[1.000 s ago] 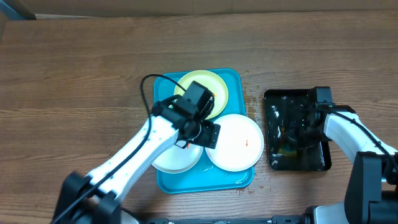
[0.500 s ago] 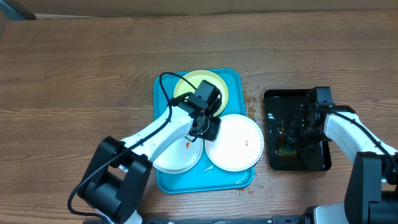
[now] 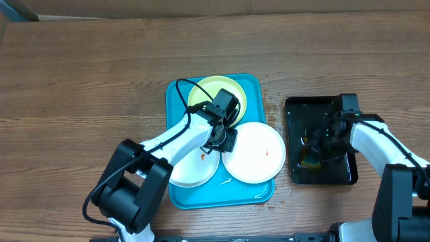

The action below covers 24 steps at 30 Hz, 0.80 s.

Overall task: Clean dirty plates on tray and stack at the side
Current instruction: 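Scrub the held white plate with the sponge in the right gripper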

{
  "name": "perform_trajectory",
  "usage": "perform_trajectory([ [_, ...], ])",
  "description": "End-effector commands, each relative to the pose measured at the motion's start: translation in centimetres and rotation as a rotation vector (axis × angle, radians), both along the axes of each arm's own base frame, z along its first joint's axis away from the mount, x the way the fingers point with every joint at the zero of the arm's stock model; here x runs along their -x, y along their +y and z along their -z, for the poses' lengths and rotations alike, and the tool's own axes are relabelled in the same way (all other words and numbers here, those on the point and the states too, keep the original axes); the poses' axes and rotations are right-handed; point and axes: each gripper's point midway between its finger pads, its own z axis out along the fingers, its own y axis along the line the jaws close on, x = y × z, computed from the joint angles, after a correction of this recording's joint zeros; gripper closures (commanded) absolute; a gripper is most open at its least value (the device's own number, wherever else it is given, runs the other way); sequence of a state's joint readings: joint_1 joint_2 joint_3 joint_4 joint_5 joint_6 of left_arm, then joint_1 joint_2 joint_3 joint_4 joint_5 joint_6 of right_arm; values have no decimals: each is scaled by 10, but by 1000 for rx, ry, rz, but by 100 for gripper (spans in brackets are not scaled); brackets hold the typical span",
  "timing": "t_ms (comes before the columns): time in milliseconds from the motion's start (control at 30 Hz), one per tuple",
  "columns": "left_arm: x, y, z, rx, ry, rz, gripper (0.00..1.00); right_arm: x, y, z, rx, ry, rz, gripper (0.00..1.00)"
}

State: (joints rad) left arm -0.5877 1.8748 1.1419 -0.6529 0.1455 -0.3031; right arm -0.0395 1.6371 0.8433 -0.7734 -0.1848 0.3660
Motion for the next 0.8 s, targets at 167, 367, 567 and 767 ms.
perform_trajectory([
  [167, -1, 1, 10, -26, 9, 15, 96, 9, 4, 3, -21, 39, -26, 96],
  [367, -1, 1, 10, -27, 9, 14, 96, -2, 8, -32, -43, 20, -84, 96],
  [567, -1, 1, 10, -27, 9, 14, 96, -10, 37, -72, -129, -80, -195, 96],
  [767, -1, 1, 10, -26, 9, 10, 96, 5, 97, -89, -189, -129, -383, 96],
])
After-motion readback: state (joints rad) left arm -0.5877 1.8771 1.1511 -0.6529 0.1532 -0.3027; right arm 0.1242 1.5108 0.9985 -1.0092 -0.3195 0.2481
